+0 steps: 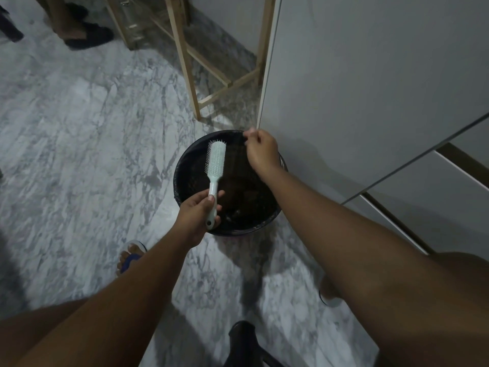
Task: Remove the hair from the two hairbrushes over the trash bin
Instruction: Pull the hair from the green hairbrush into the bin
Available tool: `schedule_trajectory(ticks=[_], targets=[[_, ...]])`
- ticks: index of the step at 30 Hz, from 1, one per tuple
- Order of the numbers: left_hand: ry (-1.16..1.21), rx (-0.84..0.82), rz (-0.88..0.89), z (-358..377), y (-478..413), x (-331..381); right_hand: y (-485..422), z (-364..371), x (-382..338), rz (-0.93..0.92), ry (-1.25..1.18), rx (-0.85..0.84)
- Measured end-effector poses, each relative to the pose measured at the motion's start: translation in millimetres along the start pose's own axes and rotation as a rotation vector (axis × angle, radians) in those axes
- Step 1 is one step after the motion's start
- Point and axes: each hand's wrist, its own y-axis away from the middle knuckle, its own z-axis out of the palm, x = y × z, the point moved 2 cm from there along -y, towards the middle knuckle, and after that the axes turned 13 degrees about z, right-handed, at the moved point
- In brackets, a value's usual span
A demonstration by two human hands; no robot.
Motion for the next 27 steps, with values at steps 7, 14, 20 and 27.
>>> schedule_trajectory(ticks=[7, 14, 20, 27], targets=[[0.028, -0.11, 0.009, 14.9, 2.1, 5.9, 9.4, 18.7, 19.7, 0.261, 0.137, -0.36], [0.036, -0.092, 0.026, 12.6, -0.1, 5.9, 3.3, 16.9, 29.1, 0.009, 0.25, -0.265], [0.005, -0.044, 0.038, 15.1, -1.9, 2.6, 4.7, 12.8, 23.0, -0.161, 0.391, -0.11], [-0.053, 0.159, 0.003, -20.6, -2.9, -9.7, 2.3, -6.7, -9.4, -0.177, 0.013, 0.117]])
